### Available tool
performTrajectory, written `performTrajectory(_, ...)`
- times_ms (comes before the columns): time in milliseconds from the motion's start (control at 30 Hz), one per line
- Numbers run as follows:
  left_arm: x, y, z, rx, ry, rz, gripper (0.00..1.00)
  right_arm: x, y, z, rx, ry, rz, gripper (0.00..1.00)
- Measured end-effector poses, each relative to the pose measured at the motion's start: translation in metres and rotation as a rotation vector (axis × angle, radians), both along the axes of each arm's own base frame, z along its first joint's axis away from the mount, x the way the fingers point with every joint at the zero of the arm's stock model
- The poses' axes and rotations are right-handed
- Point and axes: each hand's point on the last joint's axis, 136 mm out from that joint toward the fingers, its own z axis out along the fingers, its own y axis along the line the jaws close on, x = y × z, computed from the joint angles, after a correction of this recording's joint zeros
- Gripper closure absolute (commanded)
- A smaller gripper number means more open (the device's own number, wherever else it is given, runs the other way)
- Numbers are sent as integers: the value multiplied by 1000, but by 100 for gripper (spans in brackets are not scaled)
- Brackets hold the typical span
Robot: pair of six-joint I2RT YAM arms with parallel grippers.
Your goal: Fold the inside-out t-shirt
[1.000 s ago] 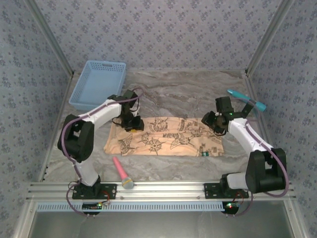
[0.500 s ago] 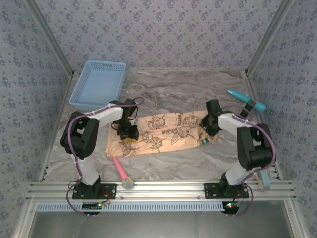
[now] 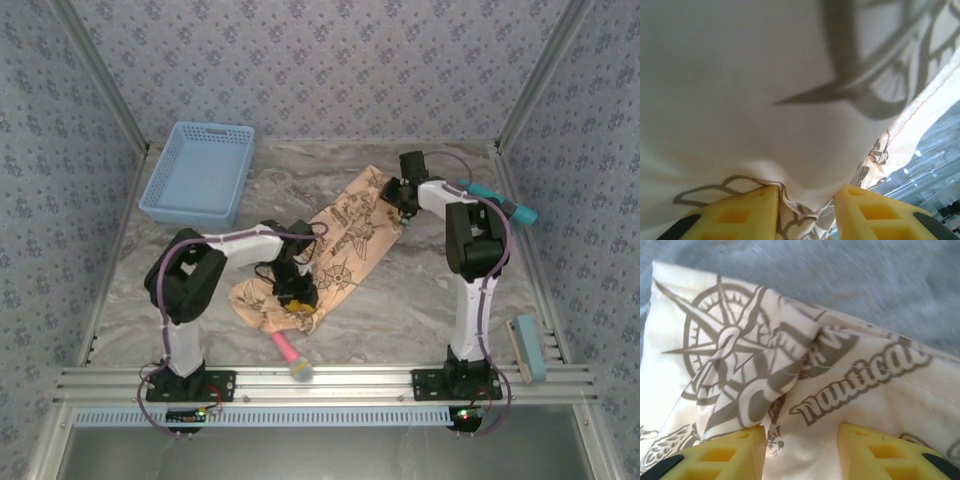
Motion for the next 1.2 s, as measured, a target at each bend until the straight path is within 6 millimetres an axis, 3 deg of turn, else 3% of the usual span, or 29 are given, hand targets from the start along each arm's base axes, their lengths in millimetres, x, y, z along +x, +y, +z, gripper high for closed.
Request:
performTrajectory(133,23,-32,13,-32,-94,-15,63,17,6,10,6,-30,39,50)
performTrajectory(300,54,-34,21,-9,-218,3,63,4,3,32,8,1,45,47)
performTrajectory(400,67,-25,23,13,-254,27,63,-18,0,57,4,14,44,47)
performTrajectory(533,82,-13,42,-11,-310,43,63,-71,-5,80,-56,27,20,45)
performTrajectory(633,90,-1,65,-53,-373,46,62,-108,10,72,-114,67,59,45)
performTrajectory(733,92,21,77,-54,-425,47,62,-120,31,49,-119,121,108,45)
performTrajectory(800,92,37,70,-26,-435,48,63,-119,36,30,-116,156,106,45)
performTrajectory(933,92,63,38,47,-396,64,63,-116,39,-11,-130,230,96,47)
performTrajectory(1033,96,67,22,67,-388,56,63,-91,51,-3,-114,182,97,47)
performTrajectory(1200,114,56,7,60,-404,21,64,-48,70,-4,-105,125,117,48)
